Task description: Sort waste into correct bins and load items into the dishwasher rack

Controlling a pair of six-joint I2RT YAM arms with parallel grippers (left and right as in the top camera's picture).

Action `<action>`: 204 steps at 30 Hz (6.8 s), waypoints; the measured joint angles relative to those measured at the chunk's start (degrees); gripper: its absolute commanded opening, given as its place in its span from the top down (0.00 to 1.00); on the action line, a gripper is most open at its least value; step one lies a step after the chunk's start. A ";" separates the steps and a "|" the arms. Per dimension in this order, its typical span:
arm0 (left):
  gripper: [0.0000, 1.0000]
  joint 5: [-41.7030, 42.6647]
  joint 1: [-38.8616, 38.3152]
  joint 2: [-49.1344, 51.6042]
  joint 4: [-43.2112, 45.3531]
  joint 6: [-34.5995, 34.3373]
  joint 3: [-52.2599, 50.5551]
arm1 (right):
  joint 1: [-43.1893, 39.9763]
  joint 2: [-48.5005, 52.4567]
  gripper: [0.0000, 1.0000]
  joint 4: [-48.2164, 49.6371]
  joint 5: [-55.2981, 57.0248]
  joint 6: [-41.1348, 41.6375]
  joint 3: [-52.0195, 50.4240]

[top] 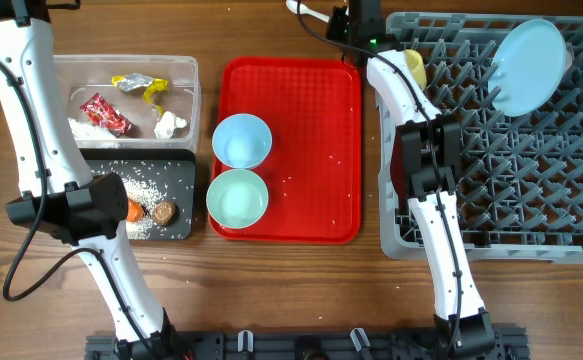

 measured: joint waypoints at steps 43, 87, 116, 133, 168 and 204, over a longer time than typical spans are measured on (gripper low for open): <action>0.00 -0.02 0.00 0.00 0.00 0.00 0.00 | 10.69 -14.08 0.18 -14.49 -6.08 -40.17 -0.11; 0.00 -0.02 0.00 0.00 0.00 0.00 0.00 | 3.72 -2.78 0.96 -7.48 -12.20 -35.98 -2.23; 0.00 0.00 0.00 0.00 -0.11 0.00 0.00 | -15.39 -39.12 0.96 -73.24 -9.20 -21.16 -6.16; 0.00 0.00 0.00 0.00 -0.13 0.00 0.00 | -15.50 -39.12 0.09 -63.43 3.69 -19.17 -30.16; 0.00 -0.02 0.00 0.00 -0.11 0.00 0.00 | -1.46 -52.92 0.57 -54.51 -11.04 -14.62 -53.00; 0.00 -0.02 0.00 0.00 -0.13 0.00 0.00 | 21.59 -40.22 0.56 -20.59 -10.67 -8.81 -48.89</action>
